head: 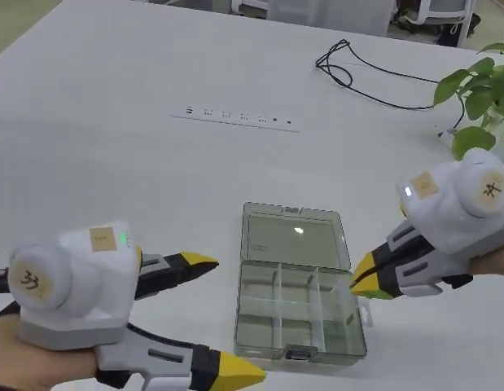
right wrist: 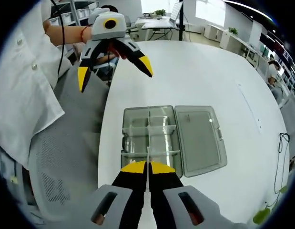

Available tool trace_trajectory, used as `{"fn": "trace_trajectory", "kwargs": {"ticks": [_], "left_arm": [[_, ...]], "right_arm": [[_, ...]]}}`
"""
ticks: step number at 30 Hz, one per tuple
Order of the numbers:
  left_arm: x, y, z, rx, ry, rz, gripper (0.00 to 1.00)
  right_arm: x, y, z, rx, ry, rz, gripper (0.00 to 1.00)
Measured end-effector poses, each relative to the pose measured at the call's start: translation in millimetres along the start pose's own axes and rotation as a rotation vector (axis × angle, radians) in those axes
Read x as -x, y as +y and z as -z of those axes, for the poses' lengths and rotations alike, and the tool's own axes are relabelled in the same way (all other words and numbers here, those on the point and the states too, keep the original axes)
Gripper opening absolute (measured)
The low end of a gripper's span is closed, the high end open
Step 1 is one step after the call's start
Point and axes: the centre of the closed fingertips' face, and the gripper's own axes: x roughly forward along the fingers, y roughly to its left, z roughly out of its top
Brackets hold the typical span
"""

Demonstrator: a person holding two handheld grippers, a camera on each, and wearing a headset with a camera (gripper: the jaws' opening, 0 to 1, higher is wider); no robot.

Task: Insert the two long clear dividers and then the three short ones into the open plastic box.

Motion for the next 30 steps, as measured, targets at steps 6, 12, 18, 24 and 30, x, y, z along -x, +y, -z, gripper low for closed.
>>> {"fn": "trace_trajectory", "kwargs": {"ticks": [6,12,18,24,30], "left_arm": [[-0.1,0.3,0.7,0.006,0.001,0.004,0.85],[0.3,0.0,-0.5,0.010,-0.005,0.002,0.84],[0.6,-0.1,-0.4,0.010,-0.005,0.001,0.84],[0.7,-0.6,-1.1,0.008,-0.006,0.000,0.83],[0.4,-1.3,-1.1,0.009,-0.006,0.001,0.83]], "right_arm": [[-4.5,-1.4,2.3,0.000,0.014,-0.006,0.03],[-7.0,-2.5,5.5,0.007,0.033,-0.006,0.03],[-10.7,-2.7,5.7,0.010,0.041,-0.010,0.03],[-14.2,-3.7,7.4,0.010,0.044,-0.022,0.03],[-20.0,-2.3,12.8,0.004,0.038,-0.029,0.03]]}}
